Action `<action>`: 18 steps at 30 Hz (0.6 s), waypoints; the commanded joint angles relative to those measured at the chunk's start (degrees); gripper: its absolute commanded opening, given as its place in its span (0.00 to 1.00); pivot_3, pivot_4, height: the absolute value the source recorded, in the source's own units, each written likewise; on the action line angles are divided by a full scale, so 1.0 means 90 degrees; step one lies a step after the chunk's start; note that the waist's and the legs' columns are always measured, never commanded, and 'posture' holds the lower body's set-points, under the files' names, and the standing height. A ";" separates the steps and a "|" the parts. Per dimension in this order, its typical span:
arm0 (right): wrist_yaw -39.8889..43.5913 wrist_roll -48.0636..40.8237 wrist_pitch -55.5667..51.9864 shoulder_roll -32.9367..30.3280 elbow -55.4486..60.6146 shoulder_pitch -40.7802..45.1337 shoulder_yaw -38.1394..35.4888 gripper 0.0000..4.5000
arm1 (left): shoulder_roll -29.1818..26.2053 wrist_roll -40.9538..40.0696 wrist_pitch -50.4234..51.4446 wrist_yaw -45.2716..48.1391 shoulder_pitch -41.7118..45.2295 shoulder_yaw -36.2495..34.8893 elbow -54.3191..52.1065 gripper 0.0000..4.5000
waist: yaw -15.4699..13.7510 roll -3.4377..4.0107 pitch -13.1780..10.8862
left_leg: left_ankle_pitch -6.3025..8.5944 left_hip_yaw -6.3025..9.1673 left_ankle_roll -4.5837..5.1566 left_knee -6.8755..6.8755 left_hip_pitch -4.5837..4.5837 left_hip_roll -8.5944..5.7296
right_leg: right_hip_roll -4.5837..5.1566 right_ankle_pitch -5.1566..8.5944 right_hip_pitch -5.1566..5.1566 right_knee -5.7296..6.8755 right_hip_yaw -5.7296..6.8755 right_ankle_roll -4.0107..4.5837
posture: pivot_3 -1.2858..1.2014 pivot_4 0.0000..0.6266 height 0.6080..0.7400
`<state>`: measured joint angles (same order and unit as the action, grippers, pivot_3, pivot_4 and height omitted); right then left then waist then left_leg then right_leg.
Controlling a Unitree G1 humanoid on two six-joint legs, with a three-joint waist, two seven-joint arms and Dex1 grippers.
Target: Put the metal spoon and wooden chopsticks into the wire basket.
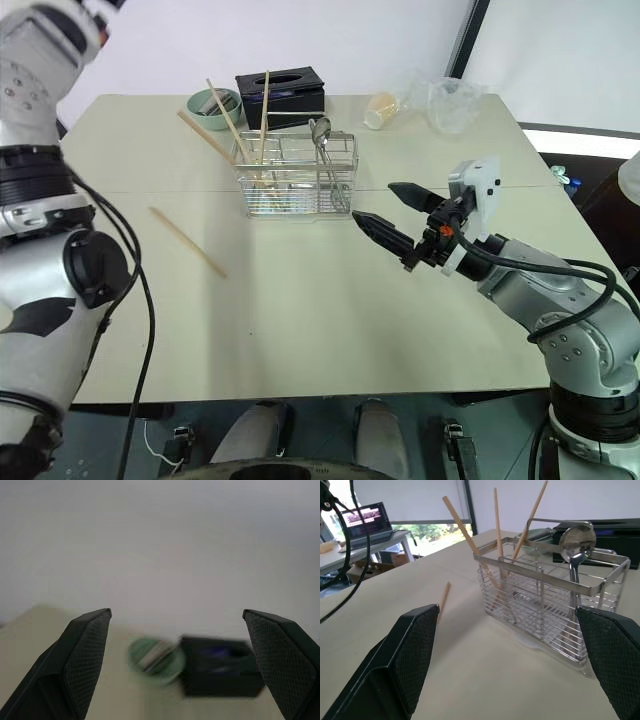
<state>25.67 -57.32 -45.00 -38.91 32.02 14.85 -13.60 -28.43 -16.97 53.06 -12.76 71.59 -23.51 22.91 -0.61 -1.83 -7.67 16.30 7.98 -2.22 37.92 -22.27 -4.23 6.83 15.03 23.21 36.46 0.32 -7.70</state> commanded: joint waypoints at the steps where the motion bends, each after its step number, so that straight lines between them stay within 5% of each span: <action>1: 0.0124 0.0098 0.0185 0.0082 -0.0026 0.0226 0.0064 1.00 | 0.0199 0.0213 0.0803 -0.0737 -0.0429 -0.0349 -0.0208 0.99 | -0.0017 -0.0006 -0.0001 | 0.0000 0.0002 0.0000 0.0002 0.0000 0.0001 | -0.0002 0.0000 0.0005 0.0002 0.0000 0.0000 | 0.52 0.24 0.31; 6: 0.0174 0.0065 0.0104 0.0098 0.0077 0.0202 0.0167 1.00 | 0.0661 0.0416 0.1092 -0.0993 -0.1134 -0.0293 -0.0661 0.99 | -0.0030 -0.0027 0.0003 | -0.0002 0.0009 -0.0006 0.0016 -0.0021 0.0003 | 0.0006 0.0000 0.0017 0.0014 0.0000 0.0002 | 0.52 0.24 0.31; 18: 0.0053 -0.0066 -0.0065 0.0047 0.0626 -0.0237 0.0223 1.00 | 0.1509 0.0579 0.0686 -0.1616 -0.1815 -0.0816 0.0631 0.99 | -0.0023 -0.0024 0.0008 | -0.0001 -0.0001 -0.0007 0.0017 -0.0022 0.0000 | 0.0018 -0.0001 0.0014 0.0016 -0.0002 0.0001 | 0.52 0.24 0.31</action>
<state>26.05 -56.92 -45.87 -37.88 35.18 13.07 -10.02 -14.57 -11.87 60.49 -26.35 53.74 -30.19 29.25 -0.82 -2.05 -7.59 16.29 7.96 -2.28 38.09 -22.46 -4.23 7.00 15.02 23.32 36.60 0.30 -7.69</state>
